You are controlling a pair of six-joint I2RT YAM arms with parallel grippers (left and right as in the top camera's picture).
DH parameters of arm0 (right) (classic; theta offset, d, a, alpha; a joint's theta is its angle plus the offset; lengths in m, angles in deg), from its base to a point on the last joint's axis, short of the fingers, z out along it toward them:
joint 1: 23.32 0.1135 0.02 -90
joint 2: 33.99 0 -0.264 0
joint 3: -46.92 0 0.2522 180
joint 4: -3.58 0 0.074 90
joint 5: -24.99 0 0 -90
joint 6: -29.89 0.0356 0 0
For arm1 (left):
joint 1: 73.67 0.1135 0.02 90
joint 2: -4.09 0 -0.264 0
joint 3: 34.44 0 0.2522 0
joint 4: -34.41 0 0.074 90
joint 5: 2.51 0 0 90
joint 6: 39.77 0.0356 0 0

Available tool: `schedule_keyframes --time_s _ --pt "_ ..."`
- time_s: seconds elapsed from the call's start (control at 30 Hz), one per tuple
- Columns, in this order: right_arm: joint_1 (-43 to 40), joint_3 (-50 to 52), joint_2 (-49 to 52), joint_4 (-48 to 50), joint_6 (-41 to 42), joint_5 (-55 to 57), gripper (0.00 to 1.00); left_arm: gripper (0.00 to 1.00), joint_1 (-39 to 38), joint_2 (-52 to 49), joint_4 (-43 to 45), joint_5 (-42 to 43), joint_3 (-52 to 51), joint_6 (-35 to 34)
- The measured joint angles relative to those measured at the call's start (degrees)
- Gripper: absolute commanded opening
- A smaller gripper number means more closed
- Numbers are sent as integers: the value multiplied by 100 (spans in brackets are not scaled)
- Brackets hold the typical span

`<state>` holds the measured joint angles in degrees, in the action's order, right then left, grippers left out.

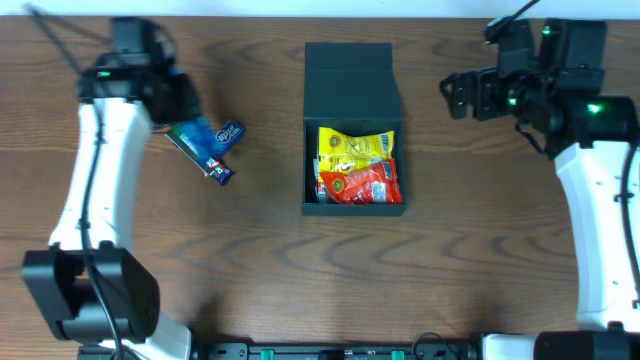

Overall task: Pack container
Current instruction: 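Grasp the long blue wrapped bar with the left gripper, then carry the blue bar with the left gripper into the box's left side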

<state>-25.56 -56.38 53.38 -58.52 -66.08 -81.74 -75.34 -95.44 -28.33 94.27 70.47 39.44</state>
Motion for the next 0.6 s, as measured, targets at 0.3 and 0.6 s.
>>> schedule_keyframes --time_s 0.3,0.6 --pt "-922 0 -83 -192 229 -109 99 17 -2057 -57 546 55 7 223" --pt "-990 0 -90 -472 249 -201 99 13 -2892 -726 509 313 7 -57"
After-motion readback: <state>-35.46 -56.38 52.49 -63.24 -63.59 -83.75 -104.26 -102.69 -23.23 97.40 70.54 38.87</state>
